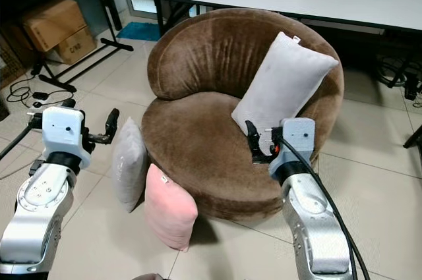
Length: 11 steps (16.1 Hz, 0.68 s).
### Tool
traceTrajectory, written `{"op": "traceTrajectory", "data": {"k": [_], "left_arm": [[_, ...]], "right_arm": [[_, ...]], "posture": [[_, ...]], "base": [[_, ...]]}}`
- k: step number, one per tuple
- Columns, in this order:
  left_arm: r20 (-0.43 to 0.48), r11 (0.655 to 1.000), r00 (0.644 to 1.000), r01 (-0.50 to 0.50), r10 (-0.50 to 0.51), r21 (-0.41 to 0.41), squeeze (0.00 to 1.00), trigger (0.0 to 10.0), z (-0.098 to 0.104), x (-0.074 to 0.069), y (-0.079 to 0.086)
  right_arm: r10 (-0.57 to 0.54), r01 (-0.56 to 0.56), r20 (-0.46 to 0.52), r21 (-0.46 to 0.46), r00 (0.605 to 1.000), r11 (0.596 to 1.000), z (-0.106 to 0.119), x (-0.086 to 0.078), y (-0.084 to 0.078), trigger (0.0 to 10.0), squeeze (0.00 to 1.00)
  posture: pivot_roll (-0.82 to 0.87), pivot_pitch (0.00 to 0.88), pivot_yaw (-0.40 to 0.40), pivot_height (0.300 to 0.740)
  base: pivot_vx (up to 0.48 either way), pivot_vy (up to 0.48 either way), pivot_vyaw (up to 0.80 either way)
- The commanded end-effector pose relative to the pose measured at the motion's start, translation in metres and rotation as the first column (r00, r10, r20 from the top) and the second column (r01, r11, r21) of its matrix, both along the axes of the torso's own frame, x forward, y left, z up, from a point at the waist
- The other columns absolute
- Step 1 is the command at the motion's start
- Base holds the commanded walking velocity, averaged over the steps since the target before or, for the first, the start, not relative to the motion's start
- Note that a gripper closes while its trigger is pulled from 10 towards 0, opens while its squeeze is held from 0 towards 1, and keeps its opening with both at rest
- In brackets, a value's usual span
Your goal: Move the pillow to the sofa from floor
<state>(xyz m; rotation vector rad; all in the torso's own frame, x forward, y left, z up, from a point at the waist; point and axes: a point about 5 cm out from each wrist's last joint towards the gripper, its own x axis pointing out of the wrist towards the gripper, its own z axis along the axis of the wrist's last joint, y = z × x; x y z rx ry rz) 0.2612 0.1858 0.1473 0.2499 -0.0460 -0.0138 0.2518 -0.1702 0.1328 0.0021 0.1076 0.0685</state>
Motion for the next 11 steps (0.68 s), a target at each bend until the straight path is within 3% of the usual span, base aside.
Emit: {"op": "traceTrajectory", "data": {"k": [1, 3, 8, 11], "left_arm": [[0.014, 1.000, 1.000, 0.008, -0.008, 0.002, 0.00, 10.0, 0.002, -0.003, 0.002], [0.011, 1.000, 1.000, 0.026, -0.026, 0.006, 0.00, 10.0, 0.002, -0.005, 0.001], [0.017, 0.991, 0.992, 0.129, -0.129, -0.043, 0.00, 10.0, 0.006, 0.010, -0.016], [0.007, 0.992, 0.994, 0.110, -0.109, -0.068, 0.00, 10.0, 0.004, 0.010, -0.011]], "right_arm": [[-0.018, 0.018, -0.016, 0.019, 1.000, 1.000, -0.003, -0.004, -0.005, 10.0, 1.00], [-0.004, 0.004, -0.010, 0.031, 1.000, 1.000, -0.003, -0.008, -0.005, 10.0, 1.00], [0.032, -0.033, 0.005, 0.048, 0.999, 0.998, -0.004, -0.021, -0.002, 10.0, 1.00], [0.048, -0.048, 0.009, 0.032, 0.999, 0.998, -0.002, -0.020, -0.002, 10.0, 1.00]], "posture": [[0.00, 0.000, 0.063, 0.740], [0.00, 0.000, 0.076, 0.740], [-0.05, 0.000, 0.155, 0.740], [-0.04, 0.000, 0.132, 0.740]], "base": [[0.000, 0.000, 0.00], [0.000, 0.000, 0.00], [0.000, 0.000, 0.80], [0.172, 0.000, 0.80]]}}
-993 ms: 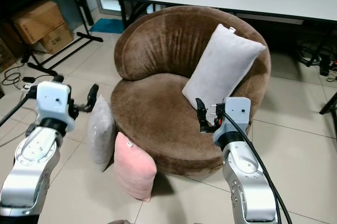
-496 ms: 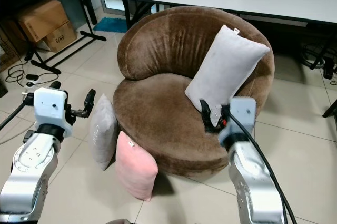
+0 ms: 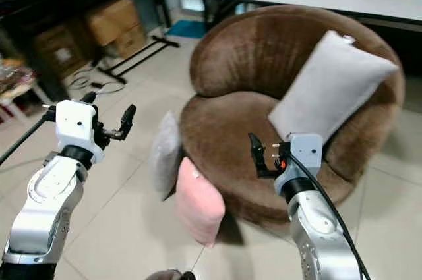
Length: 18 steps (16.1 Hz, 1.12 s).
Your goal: Move the pillow to the sofa from floor
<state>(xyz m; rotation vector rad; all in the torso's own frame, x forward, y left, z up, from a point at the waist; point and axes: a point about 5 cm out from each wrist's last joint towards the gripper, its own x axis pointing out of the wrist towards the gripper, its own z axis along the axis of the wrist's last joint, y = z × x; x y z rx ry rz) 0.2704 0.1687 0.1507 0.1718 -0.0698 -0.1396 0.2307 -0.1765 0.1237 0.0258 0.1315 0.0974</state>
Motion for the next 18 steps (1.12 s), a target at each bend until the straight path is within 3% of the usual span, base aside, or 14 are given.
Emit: {"op": "traceTrajectory", "data": {"k": [1, 5, 6, 7, 8, 9, 18], "left_arm": [[-0.008, 0.999, 0.999, -0.051, 0.051, -0.006, 0.00, 10.0, -0.001, -0.002, 0.010], [-0.003, 0.998, 0.998, -0.059, 0.059, 0.032, 0.00, 10.0, -0.002, -0.010, 0.014], [-0.002, 0.997, 0.998, -0.061, 0.061, 0.041, 0.00, 10.0, -0.002, -0.011, 0.015], [-0.001, 0.997, 0.998, -0.061, 0.062, 0.041, 0.00, 10.0, -0.002, -0.012, 0.016], [-0.001, 0.997, 0.998, -0.062, 0.062, 0.042, 0.00, 10.0, -0.002, -0.012, 0.016], [-0.003, 0.997, 0.998, -0.062, 0.062, 0.043, 0.00, 10.0, -0.002, -0.012, 0.017], [-0.005, 0.998, 0.999, -0.048, 0.048, 0.046, 0.00, 10.0, -0.003, -0.010, 0.011]], "right_arm": [[0.034, -0.034, 0.032, -0.002, 0.999, 0.999, 0.006, 0.006, 0.005, 10.0, 1.00], [0.010, -0.009, 0.022, -0.020, 1.000, 1.000, 0.003, 0.018, 0.004, 10.0, 1.00], [-0.015, 0.015, 0.015, -0.030, 1.000, 0.999, 0.001, 0.023, 0.002, 10.0, 0.96], [-0.019, 0.020, 0.012, -0.035, 1.000, 0.999, 0.000, 0.025, 0.002, 10.0, 0.84], [-0.019, 0.020, 0.011, -0.039, 1.000, 0.999, 0.000, 0.026, 0.003, 10.0, 0.60], [-0.015, 0.016, 0.011, -0.043, 1.000, 0.999, 0.001, 0.026, 0.004, 10.0, 0.00], [-0.021, 0.021, 0.007, -0.041, 1.000, 0.999, 0.001, 0.027, -0.001, 10.0, 0.00]], "posture": [[-0.03, 0.000, 0.111, 0.740], [0.02, 0.000, 0.063, 0.740], [0.04, 0.000, 0.050, 0.740], [0.04, 0.000, 0.049, 0.740], [0.04, 0.000, 0.051, 0.740], [0.03, 0.000, 0.053, 0.740], [0.03, 0.000, 0.035, 0.740]], "base": [[0.281, 0.000, 0.80], [0.281, 0.000, 0.40], [0.277, 0.000, 0.00], [0.277, 0.000, 0.00], [0.281, 0.000, 0.00], [0.277, 0.000, 0.00], [0.237, 0.000, 0.00]]}}
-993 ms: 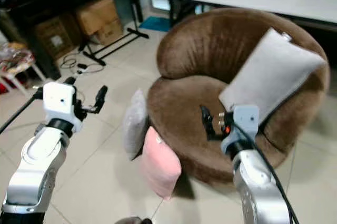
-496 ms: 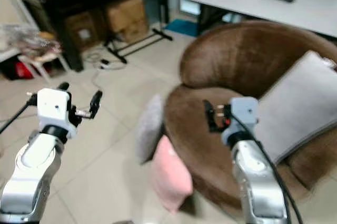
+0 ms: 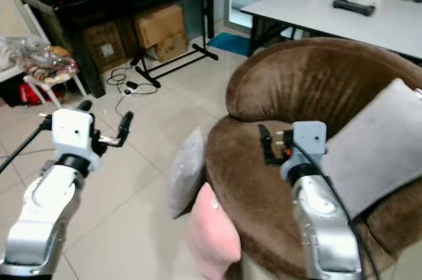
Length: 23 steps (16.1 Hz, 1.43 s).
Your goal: Move the pillow to the sofa from floor
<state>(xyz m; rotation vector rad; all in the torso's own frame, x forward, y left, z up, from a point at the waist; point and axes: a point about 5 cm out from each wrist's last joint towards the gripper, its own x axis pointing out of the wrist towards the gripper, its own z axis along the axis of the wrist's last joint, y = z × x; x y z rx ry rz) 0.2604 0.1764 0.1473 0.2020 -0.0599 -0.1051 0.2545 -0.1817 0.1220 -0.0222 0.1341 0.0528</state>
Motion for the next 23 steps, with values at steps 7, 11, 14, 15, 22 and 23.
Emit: {"op": "traceTrajectory", "data": {"k": [7, 11, 14, 15, 22, 23], "left_arm": [[-0.011, 0.999, 0.999, -0.032, 0.032, 0.037, 0.00, 10.0, -0.003, -0.005, 0.005], [-0.004, 0.999, 0.999, -0.037, 0.037, 0.038, 0.00, 10.0, -0.002, -0.006, 0.004], [0.002, 0.997, 0.998, -0.055, 0.055, 0.050, 0.00, 10.0, -0.002, -0.010, 0.006], [0.003, 0.997, 0.998, -0.059, 0.059, 0.051, 0.00, 10.0, -0.002, -0.010, 0.006], [0.014, 0.998, 0.998, -0.059, 0.058, 0.038, 0.00, 10.0, -0.001, -0.013, 0.005], [0.017, 0.998, 0.998, -0.056, 0.055, 0.037, 0.00, 10.0, 0.000, -0.013, 0.005]], "right_arm": [[-0.023, 0.021, 0.036, 0.059, 0.999, 0.998, 0.002, 0.001, -0.001, 10.0, 0.00], [-0.011, 0.009, 0.035, 0.057, 0.999, 0.998, 0.001, 0.003, 0.003, 10.0, 0.00], [0.012, -0.014, 0.029, 0.063, 1.000, 0.998, -0.002, 0.004, 0.007, 10.0, 0.00], [0.020, -0.021, 0.027, 0.064, 0.999, 0.998, -0.002, 0.005, 0.008, 10.0, 0.00], [0.020, -0.022, 0.027, 0.049, 0.999, 0.999, -0.003, 0.005, 0.009, 10.0, 0.00], [0.019, -0.020, 0.029, 0.048, 0.999, 0.999, -0.003, 0.005, 0.009, 10.0, 0.00]], "posture": [[0.03, 0.000, 0.033, 0.715], [0.05, 0.000, 0.020, 0.675], [0.07, 0.000, -0.003, 0.640], [0.07, 0.000, -0.006, 0.630], [0.07, 0.000, -0.005, 0.600], [0.07, 0.000, -0.006, 0.600]], "base": [[0.000, 0.000, 0.00], [0.000, 0.000, 0.00], [0.000, 0.000, 0.00], [0.000, 0.000, 0.00], [0.000, 0.000, 0.00], [0.000, 0.000, 0.00]]}}
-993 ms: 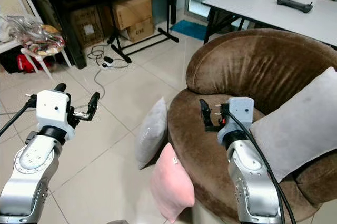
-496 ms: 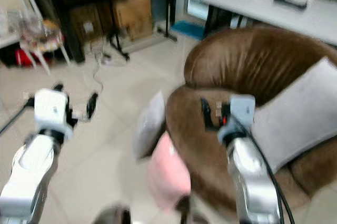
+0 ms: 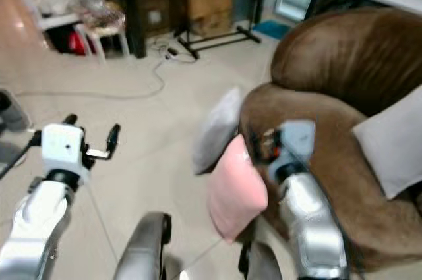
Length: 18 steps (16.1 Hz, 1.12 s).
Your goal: Move the pillow to the sofa from floor
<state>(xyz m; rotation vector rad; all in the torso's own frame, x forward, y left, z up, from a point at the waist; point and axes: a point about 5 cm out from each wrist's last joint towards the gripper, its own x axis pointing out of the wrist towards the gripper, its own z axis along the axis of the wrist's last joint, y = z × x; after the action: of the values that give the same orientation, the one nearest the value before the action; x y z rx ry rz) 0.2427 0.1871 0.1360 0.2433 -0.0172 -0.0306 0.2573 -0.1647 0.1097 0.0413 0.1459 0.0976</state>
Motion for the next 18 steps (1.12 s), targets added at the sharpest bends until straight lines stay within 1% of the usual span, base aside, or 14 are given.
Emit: {"op": "traceTrajectory", "data": {"k": [1, 3, 12, 15, 17, 18], "left_arm": [[0.049, 1.000, 0.998, 0.025, -0.025, -0.003, 0.00, 10.0, 0.0108, 0.0042, -0.0061], [0.052, 0.999, 0.998, 0.031, -0.030, -0.021, 0.00, 10.0, 0.0109, 0.0028, -0.0059], [0.043, 0.999, 0.999, 0.021, -0.020, -0.025, 0.00, 10.0, 0.0090, 0.0012, -0.0051], [0.040, 1.000, 0.999, 0.019, -0.018, -0.024, 0.00, 10.0, 0.0100, 0.0003, -0.0038], [0.037, 0.999, 0.999, 0.030, -0.030, -0.020, 0.00, 10.0, 0.0111, 0.0007, -0.0038], [0.036, 0.999, 0.999, 0.037, -0.037, -0.018, 0.00, 10.0, 0.0123, 0.0011, -0.0047]], "right_arm": [[-0.022, 0.023, 0.043, -0.016, 0.999, 1.000, 0.0094, 0.0021, -0.0083, 10.0, 0.00], [-0.014, 0.015, 0.041, -0.024, 0.999, 1.000, 0.0092, 0.0032, -0.0074, 10.0, 0.00], [0.000, 0.001, 0.017, -0.062, 1.000, 0.998, 0.0055, 0.0023, -0.0084, 10.0, 0.00], [0.009, -0.008, 0.012, -0.057, 1.000, 0.998, 0.0046, 0.0031, -0.0046, 10.0, 0.00], [-0.001, 0.001, -0.014, -0.037, 1.000, 0.999, 0.0021, -0.0007, -0.0043, 10.0, 0.00], [0.000, -0.001, -0.030, -0.027, 1.000, 1.000, 0.0000, -0.0033, -0.0045, 10.0, 0.00]], "posture": [[0.07, 0.000, -0.006, 0.600], [0.07, 0.000, -0.013, 0.600], [0.08, 0.000, -0.032, 0.600], [0.08, 0.000, -0.028, 0.600], [0.08, 0.000, -0.019, 0.600], [0.08, 0.000, -0.016, 0.600]], "base": [[0.000, 0.000, 0.00], [0.000, 0.000, 0.00], [0.283, 0.000, 0.00], [0.295, 0.000, 0.00], [0.292, 0.000, 0.00], [0.292, 0.000, -0.80]]}}
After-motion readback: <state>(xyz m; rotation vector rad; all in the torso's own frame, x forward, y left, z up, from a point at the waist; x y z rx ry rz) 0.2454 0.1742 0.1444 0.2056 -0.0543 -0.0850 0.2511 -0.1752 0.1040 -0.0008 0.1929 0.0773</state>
